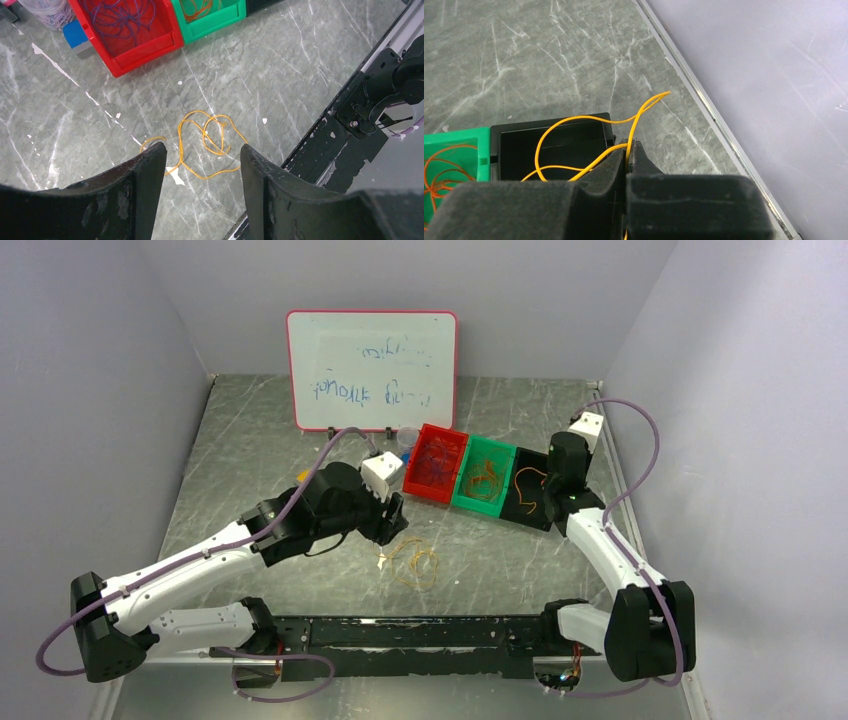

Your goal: Untangle the cables

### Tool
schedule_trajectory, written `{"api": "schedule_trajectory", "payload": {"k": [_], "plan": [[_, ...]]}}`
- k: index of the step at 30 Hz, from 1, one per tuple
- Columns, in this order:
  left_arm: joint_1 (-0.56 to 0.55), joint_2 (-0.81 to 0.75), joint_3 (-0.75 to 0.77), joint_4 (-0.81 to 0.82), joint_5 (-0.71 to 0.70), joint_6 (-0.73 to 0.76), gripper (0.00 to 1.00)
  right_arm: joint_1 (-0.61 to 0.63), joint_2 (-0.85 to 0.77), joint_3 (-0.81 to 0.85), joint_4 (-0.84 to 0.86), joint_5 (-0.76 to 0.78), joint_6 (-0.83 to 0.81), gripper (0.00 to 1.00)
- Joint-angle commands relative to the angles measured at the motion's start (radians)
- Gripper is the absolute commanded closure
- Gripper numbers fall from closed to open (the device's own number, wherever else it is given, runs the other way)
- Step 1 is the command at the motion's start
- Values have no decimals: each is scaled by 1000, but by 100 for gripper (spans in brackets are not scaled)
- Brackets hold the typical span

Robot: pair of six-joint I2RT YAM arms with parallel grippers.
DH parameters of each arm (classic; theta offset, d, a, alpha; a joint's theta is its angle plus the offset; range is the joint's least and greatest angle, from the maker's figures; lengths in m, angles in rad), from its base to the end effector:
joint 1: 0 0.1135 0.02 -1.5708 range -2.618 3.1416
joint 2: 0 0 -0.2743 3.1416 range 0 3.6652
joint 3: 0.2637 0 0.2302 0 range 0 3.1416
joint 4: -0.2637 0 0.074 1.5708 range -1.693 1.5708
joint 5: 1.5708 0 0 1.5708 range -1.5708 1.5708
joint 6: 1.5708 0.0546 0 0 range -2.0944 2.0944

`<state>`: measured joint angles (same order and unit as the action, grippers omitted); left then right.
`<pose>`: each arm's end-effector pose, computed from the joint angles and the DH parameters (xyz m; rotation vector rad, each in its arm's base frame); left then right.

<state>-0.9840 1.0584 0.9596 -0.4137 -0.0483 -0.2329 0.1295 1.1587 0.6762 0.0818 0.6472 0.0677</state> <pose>0.1266 -0.1856 0.3273 0.7629 2.0180 -0.6783 0.2453 -0.0013 0.2690 0.3581 1.8852 -0.5031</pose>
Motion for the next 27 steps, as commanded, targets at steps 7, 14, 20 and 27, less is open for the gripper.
{"api": "schedule_trajectory", "payload": {"k": [7,14,20,27], "plan": [[4,7,-1,30,25,-3,40,-10,28,11,7,-148,18,100],[4,18,4,25,29,-1,41,-10,71,18,-27,-276,119,100],[5,5,-7,21,22,-6,40,-11,126,17,-40,-298,153,99],[5,7,-8,22,23,-10,41,-11,199,29,-62,-311,148,97]]}}
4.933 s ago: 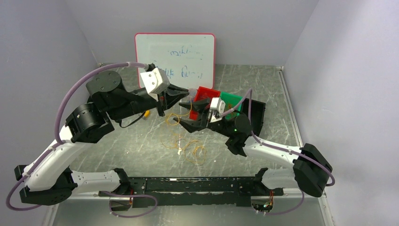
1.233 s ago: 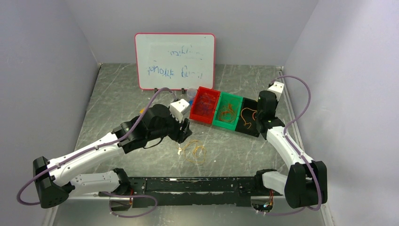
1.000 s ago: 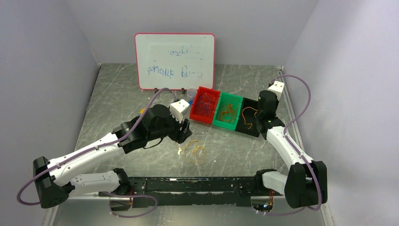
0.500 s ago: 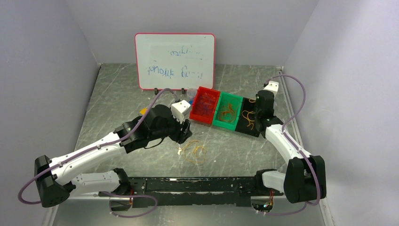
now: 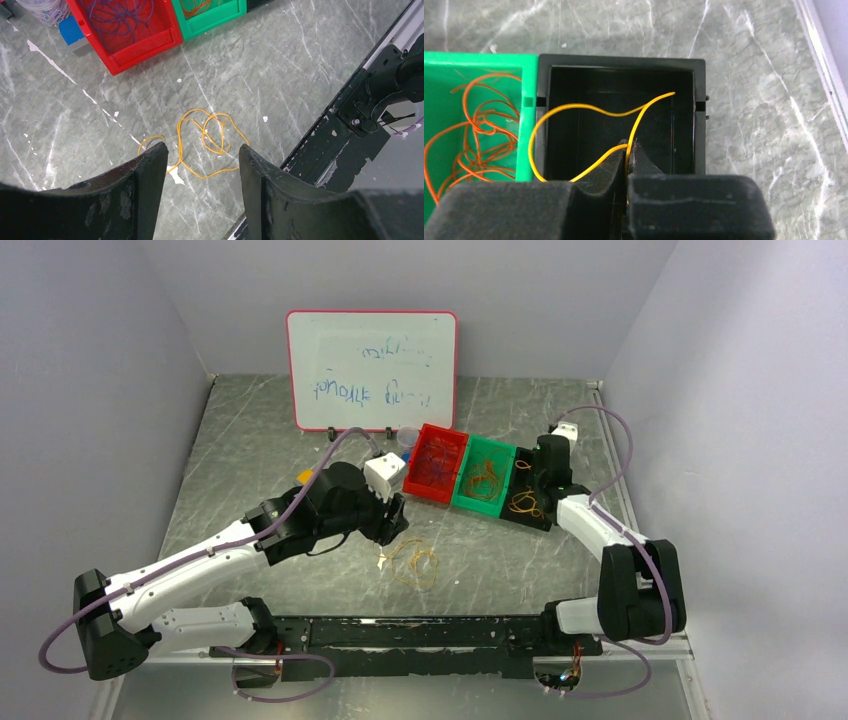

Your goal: Untangle the cables

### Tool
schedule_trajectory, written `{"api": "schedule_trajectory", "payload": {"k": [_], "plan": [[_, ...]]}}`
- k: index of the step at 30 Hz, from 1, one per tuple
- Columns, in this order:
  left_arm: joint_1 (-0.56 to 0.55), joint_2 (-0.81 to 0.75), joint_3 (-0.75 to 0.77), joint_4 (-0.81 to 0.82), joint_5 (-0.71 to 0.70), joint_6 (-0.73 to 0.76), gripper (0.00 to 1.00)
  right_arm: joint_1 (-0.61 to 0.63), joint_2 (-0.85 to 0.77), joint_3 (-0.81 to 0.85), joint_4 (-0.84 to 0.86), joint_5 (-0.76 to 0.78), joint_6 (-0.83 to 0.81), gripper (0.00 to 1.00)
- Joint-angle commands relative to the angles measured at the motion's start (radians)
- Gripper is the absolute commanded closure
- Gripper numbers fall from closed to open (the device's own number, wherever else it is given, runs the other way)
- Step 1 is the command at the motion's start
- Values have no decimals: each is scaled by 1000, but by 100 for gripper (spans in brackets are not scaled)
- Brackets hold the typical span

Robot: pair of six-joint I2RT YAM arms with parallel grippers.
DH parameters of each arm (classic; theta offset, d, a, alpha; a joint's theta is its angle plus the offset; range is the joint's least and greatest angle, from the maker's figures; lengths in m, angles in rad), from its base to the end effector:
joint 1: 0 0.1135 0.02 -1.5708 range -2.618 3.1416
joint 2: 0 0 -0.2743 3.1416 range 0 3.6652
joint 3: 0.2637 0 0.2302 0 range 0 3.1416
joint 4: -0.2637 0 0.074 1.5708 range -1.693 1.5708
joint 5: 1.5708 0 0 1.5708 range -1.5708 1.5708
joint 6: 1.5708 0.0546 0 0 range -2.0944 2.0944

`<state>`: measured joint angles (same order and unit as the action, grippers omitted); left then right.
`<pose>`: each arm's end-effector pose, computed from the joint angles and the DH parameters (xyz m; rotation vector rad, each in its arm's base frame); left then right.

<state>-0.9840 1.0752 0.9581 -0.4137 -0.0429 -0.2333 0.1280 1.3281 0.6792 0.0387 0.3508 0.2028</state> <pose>0.1283 -0.1887 0.3233 0.7730 2.0347 -0.6742 0.2703 0.0159 0.2215 0.2770 2.1271 -0.1902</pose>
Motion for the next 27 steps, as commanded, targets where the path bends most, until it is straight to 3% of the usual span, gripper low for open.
{"api": "schedule_trajectory", "payload": {"k": [1,6,15,22,27], "plan": [[5,-12,-7,22,18,-11,41,-10,34,26,-23,-15,16,96],[5,-15,-12,20,17,-15,41,-10,14,17,-38,5,20,72],[5,-6,-14,28,15,-29,41,-11,-49,47,-112,17,-3,48],[5,2,-18,27,8,-33,40,-10,-132,63,-171,-9,15,44],[7,12,-37,38,8,-52,39,-10,-163,124,-319,-88,71,45]]}}
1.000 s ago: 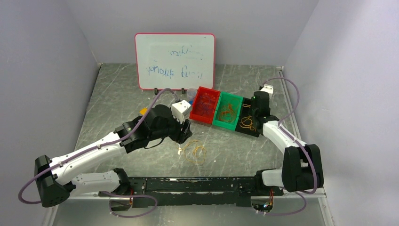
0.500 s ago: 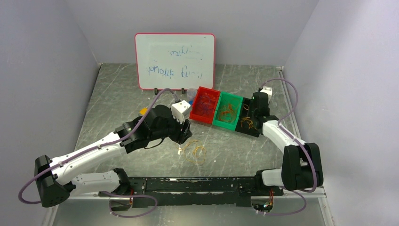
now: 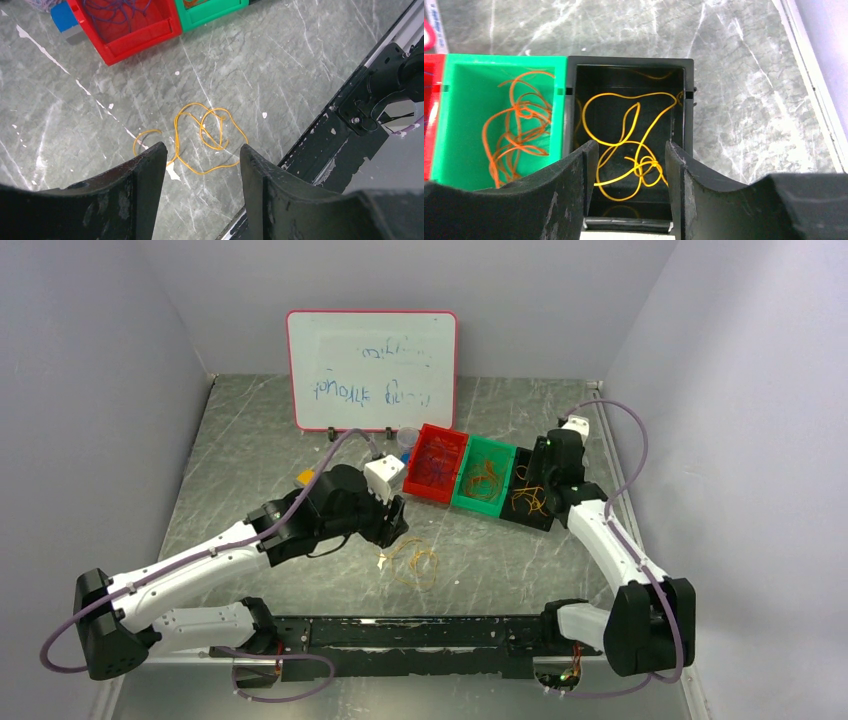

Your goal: Untangle the cables

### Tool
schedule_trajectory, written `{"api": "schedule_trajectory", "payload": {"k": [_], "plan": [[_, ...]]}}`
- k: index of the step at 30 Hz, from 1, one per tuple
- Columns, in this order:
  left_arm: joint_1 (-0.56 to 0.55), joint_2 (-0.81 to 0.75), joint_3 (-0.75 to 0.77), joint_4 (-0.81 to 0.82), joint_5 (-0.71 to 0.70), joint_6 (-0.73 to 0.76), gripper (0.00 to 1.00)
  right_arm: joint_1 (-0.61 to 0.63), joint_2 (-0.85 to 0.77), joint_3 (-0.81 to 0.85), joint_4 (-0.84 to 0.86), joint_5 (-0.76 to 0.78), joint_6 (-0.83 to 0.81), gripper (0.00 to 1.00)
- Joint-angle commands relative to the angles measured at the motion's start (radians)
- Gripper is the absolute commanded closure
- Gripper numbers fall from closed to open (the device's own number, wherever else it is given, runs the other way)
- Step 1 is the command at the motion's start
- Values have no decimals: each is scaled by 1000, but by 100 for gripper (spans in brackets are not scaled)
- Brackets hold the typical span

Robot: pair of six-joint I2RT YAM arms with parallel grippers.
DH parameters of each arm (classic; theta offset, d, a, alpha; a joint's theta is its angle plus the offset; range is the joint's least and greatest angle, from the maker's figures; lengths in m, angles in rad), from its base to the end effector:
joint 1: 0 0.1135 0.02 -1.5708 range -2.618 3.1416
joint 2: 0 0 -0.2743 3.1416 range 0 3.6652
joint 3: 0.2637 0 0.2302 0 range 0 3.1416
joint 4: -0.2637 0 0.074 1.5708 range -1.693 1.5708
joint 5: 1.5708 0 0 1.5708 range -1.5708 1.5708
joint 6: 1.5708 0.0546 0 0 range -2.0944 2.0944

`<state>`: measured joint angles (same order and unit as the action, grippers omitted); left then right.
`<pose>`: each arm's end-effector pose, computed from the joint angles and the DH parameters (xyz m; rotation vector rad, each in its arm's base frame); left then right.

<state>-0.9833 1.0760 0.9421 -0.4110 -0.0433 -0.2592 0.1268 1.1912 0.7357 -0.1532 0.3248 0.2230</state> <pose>0.1283 -0.1884 0.3181 0.7519 2.0608 -0.6805 0.2477 0.0140 0.2525 0.2856 2.1282 -0.1509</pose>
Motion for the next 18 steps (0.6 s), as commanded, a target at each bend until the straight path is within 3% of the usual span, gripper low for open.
{"api": "schedule_trajectory", "payload": {"k": [1,12,18], "plan": [[6,18,-23,35,11,-31,39,-9,-29,81,-163,-81,61,45],[9,75,-53,54,12,-75,37,-9,-29,148,-414,-201,129,70],[9,117,-64,71,18,-87,34,-9,29,120,-374,-218,139,80]]}}
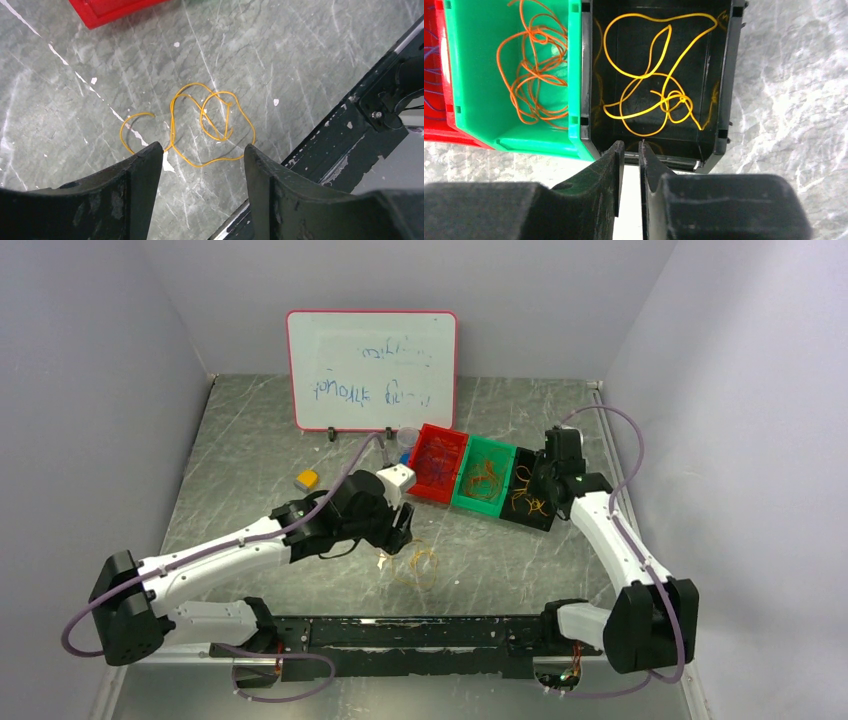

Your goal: Untangle the cables

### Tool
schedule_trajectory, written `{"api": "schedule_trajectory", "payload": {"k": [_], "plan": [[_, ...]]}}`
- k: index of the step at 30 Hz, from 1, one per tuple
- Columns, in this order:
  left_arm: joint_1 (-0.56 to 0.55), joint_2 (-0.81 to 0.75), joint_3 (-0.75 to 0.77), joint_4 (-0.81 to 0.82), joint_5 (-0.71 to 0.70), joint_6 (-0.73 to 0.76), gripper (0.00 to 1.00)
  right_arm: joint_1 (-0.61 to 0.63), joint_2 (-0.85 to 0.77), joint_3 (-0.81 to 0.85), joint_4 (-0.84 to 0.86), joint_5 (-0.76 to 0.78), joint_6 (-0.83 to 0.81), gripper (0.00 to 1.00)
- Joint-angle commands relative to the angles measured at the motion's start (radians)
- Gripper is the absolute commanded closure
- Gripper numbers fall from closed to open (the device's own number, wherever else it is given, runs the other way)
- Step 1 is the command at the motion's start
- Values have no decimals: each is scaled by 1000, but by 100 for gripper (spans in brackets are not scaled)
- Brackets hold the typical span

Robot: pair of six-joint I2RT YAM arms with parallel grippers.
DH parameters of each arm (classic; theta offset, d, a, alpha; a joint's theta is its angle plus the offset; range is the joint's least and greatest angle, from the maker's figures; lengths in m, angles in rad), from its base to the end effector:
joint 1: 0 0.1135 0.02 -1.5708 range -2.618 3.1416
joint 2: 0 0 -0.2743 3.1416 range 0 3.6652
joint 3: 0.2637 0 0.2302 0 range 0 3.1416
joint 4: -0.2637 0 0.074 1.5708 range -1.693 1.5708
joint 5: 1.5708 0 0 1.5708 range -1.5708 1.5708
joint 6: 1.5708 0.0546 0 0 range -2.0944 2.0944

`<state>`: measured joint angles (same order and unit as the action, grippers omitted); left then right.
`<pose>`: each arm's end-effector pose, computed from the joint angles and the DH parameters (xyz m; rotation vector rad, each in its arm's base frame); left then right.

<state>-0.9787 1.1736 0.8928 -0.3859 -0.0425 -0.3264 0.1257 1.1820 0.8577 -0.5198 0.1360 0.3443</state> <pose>0.1387 -0.2021 0.2830 0.7207 2.2054 -0.6449 0.2300 0.0216 0.2577 0.3242 2.3833 0.0536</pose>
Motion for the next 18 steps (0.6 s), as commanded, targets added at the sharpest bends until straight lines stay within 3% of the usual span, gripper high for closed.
{"api": "schedule_trajectory", "payload": {"k": [1,12,18], "plan": [[4,26,-16,49,18,-22,33,-8,52,-5,10,-28,17,80],[5,69,-67,146,74,-31,32,-38,281,63,153,33,-51,85],[5,142,-79,214,135,-30,34,-77,343,106,193,-62,-65,86]]}}
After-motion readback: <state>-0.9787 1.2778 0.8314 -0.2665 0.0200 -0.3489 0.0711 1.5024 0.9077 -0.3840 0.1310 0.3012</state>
